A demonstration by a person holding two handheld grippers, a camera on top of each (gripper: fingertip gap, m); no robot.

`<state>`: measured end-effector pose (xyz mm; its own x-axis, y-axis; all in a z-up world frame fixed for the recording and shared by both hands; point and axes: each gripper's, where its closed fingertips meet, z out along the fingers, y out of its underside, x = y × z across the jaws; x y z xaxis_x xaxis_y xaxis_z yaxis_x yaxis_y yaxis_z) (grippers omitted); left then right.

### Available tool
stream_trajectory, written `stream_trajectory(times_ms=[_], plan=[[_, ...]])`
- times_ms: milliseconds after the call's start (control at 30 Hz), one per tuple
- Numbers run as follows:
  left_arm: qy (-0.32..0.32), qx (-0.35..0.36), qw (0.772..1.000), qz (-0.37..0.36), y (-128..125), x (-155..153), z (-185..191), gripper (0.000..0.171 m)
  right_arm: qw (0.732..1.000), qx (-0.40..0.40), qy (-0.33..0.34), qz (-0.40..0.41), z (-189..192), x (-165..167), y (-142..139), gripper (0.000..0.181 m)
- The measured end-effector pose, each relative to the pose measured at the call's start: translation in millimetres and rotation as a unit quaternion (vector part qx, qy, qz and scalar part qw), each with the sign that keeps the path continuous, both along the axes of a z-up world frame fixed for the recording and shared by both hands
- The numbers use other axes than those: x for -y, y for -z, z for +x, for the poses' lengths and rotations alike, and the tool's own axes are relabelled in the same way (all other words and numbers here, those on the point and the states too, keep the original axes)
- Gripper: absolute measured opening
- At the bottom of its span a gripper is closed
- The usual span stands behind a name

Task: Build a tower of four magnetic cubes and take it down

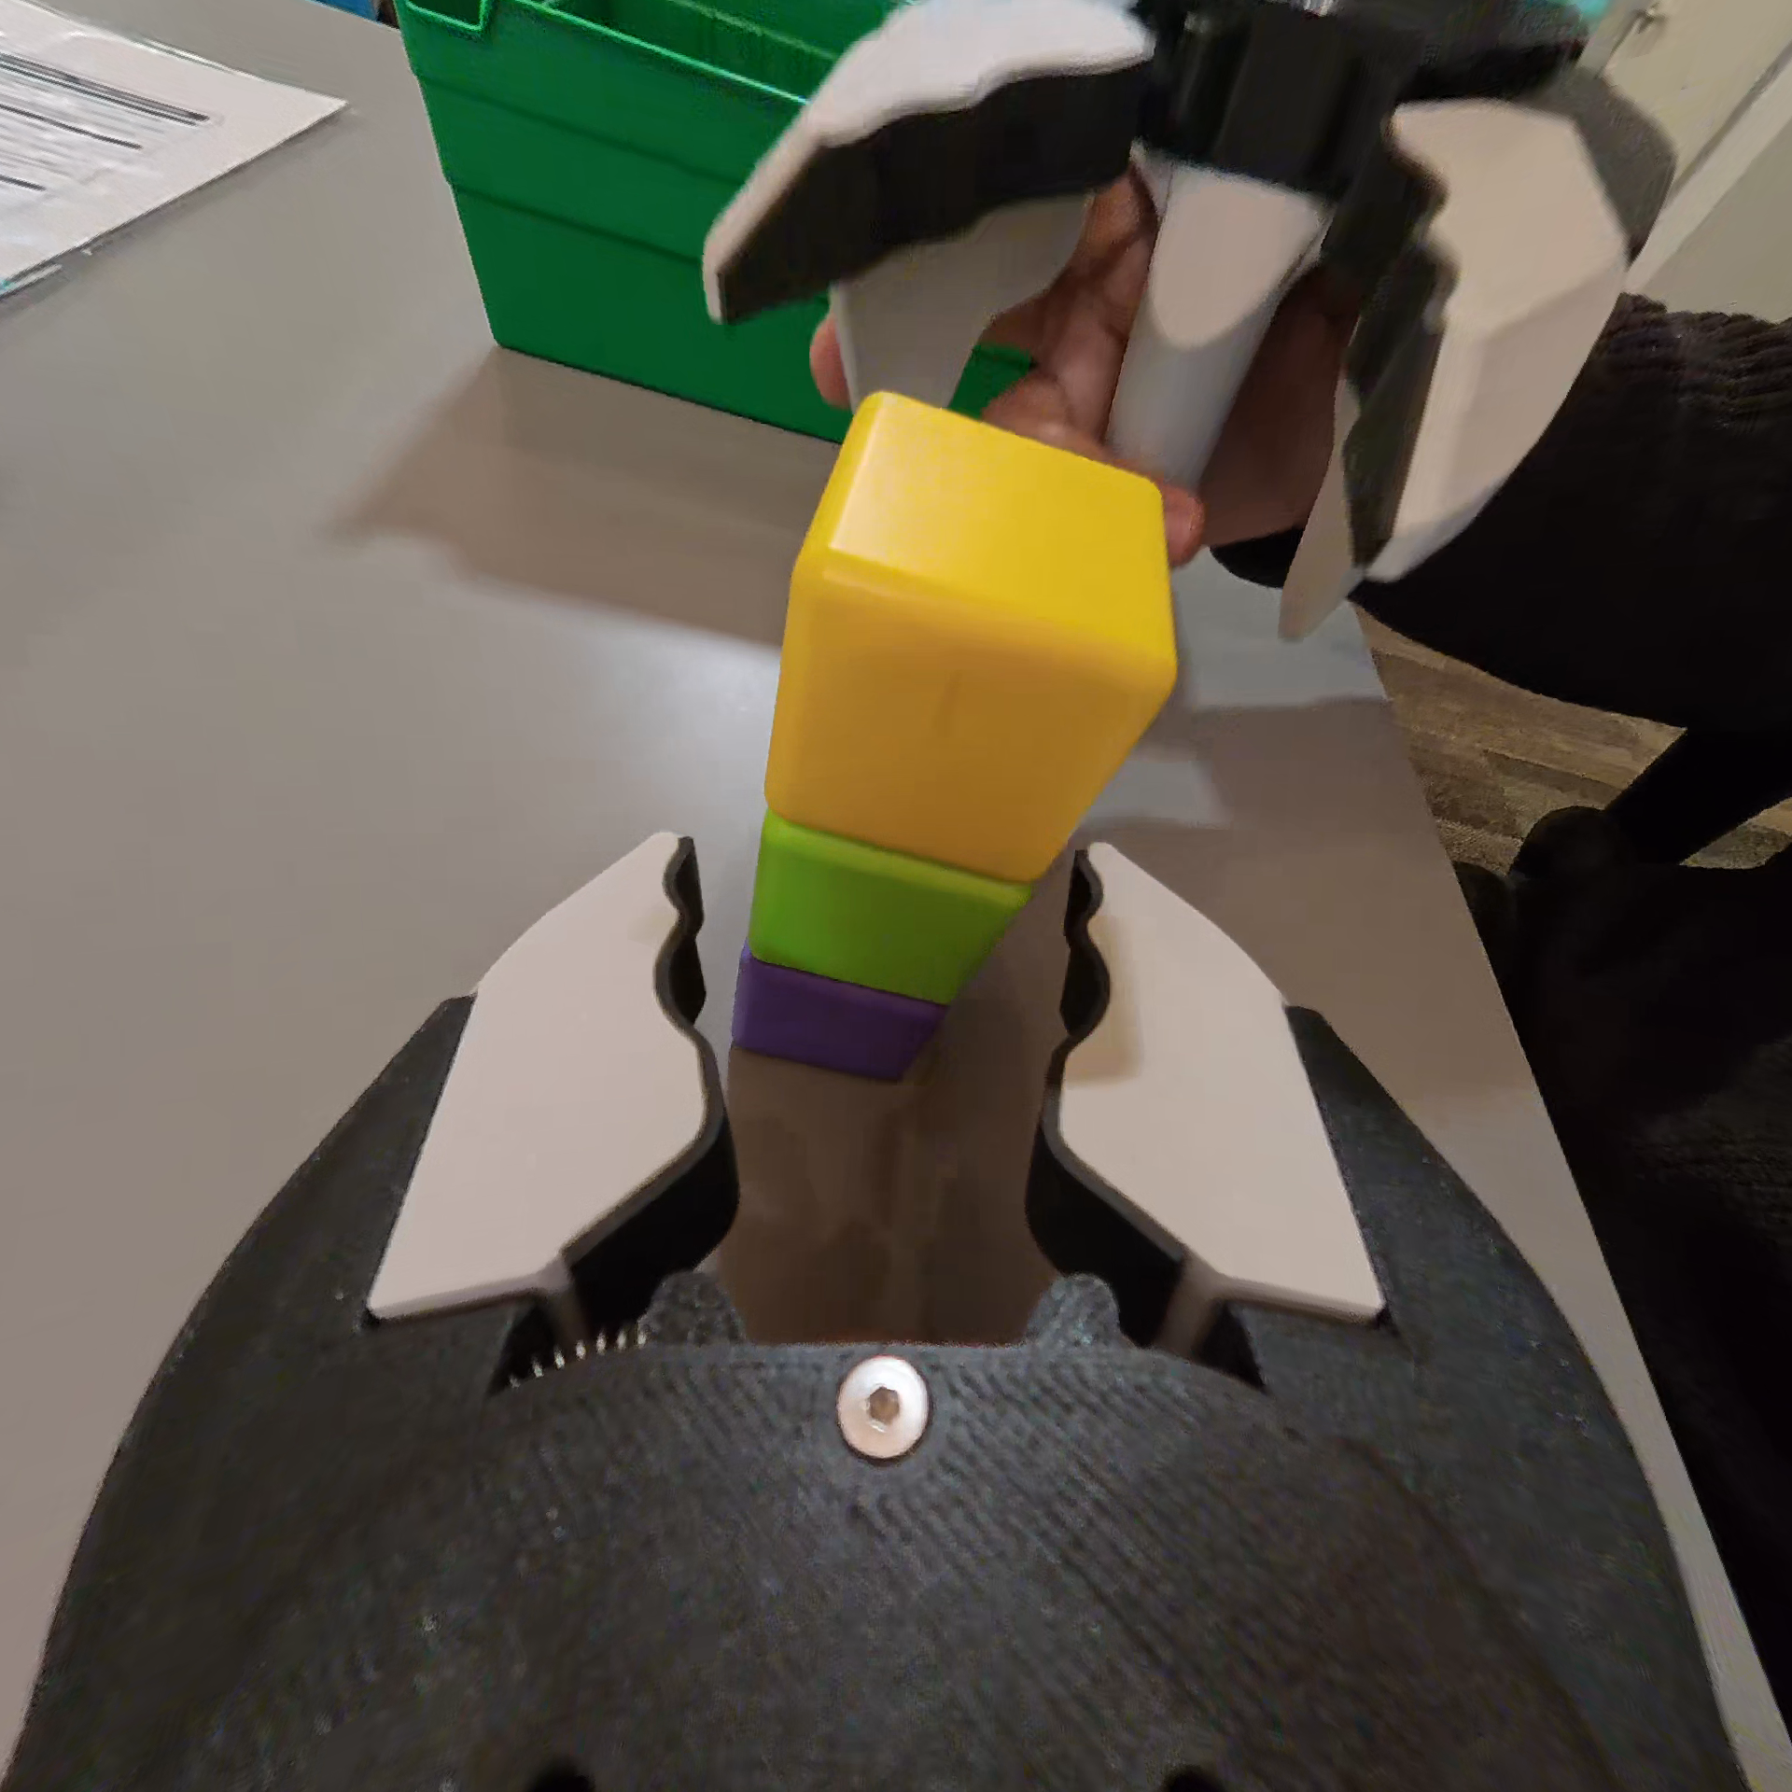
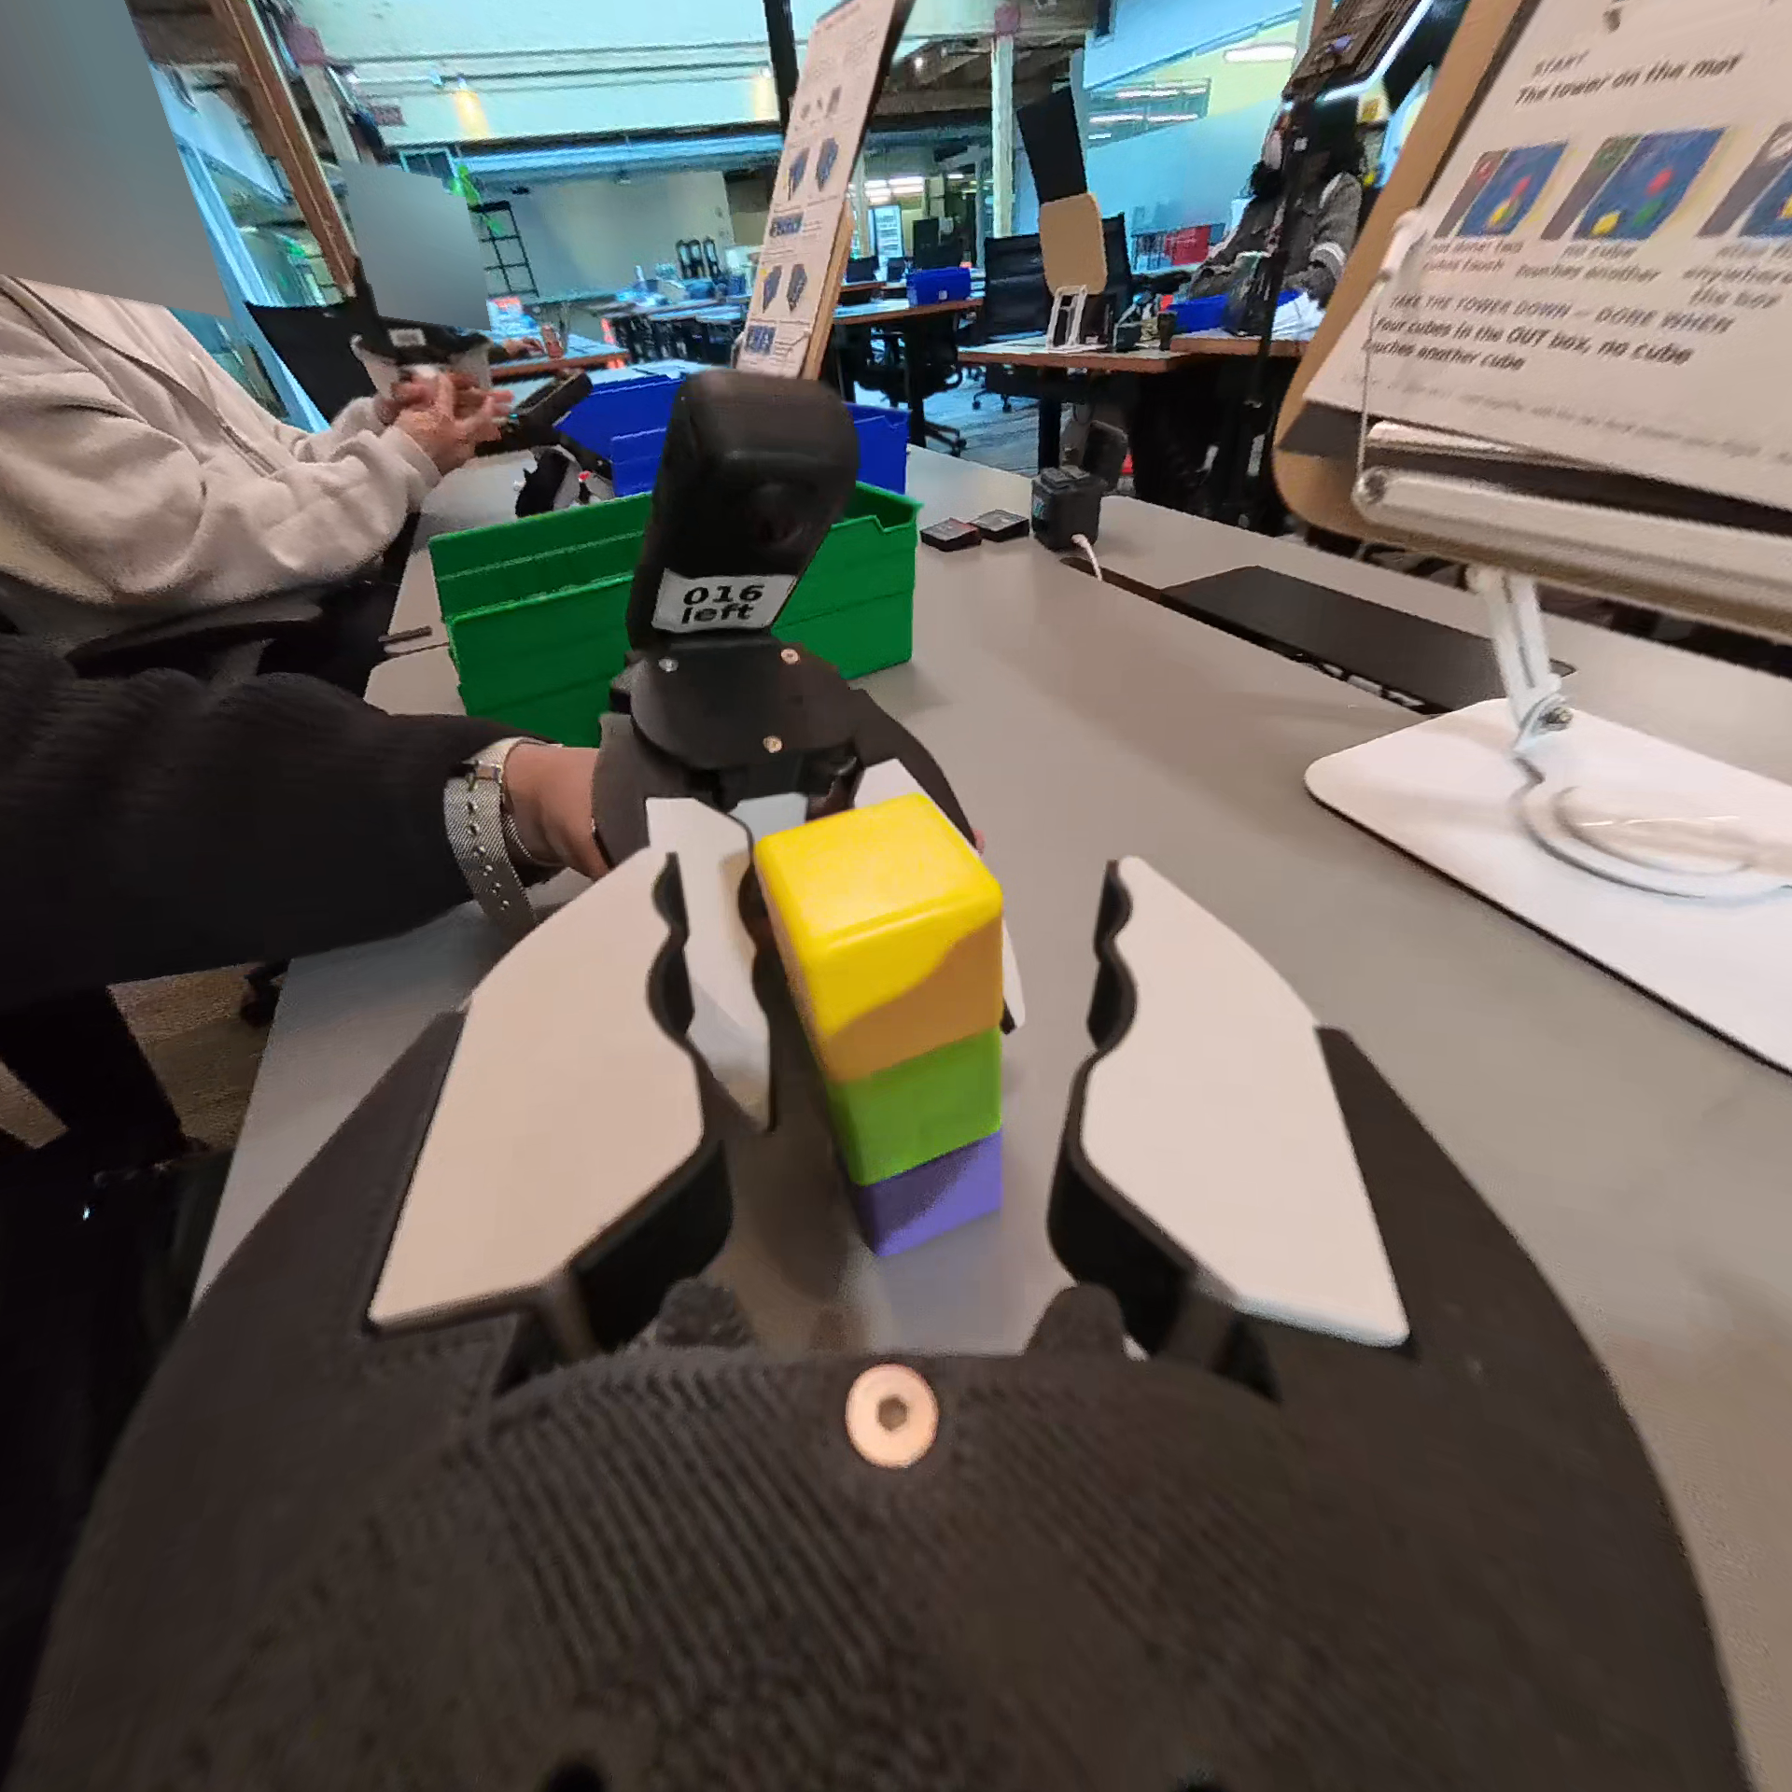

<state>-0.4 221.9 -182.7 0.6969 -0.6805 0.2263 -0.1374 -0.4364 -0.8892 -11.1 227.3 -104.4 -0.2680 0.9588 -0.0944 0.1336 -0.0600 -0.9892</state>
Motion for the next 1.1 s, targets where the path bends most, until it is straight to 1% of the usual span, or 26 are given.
stream_trajectory(times_ms=[133,267,400,500,600,767,933,1033,1100], plan=[[0.003,0.008,1.000,-0.007,0,-1,0,0.058,1.000,0.007,-0.006,0.010,-3,2,14,0.081],[0.013,0.014,1.000,-0.014,1,0,1,0.055,0.999,0.002,-0.029,0.013,-4,6,19,0.082],[0.012,0.010,1.000,-0.014,2,0,1,0.054,0.999,-0.003,-0.037,0.005,-7,4,23,0.078],[0.015,0.012,1.000,-0.016,2,0,2,0.054,0.999,-0.003,-0.038,0.010,-8,3,26,0.068],[0.016,0.012,1.000,-0.017,2,0,2,0.054,0.999,-0.001,-0.047,0.025,-7,6,30,0.051],[0.021,0.009,1.000,-0.016,2,1,3,0.053,0.998,0.002,-0.058,0.033,-4,6,31,0.050],[0.017,0.009,1.000,-0.016,2,-1,2,0.053,0.998,-0.002,-0.039,0.051,-6,2,30,0.049],[0.016,0.009,1.000,-0.016,2,-2,0,0.052,0.996,-0.001,0.000,0.093,-7,-8,27,0.049],[0.020,0.003,1.000,-0.014,3,-1,2,0.052,0.995,-0.005,0.022,0.096,-4,-17,22,0.049]])
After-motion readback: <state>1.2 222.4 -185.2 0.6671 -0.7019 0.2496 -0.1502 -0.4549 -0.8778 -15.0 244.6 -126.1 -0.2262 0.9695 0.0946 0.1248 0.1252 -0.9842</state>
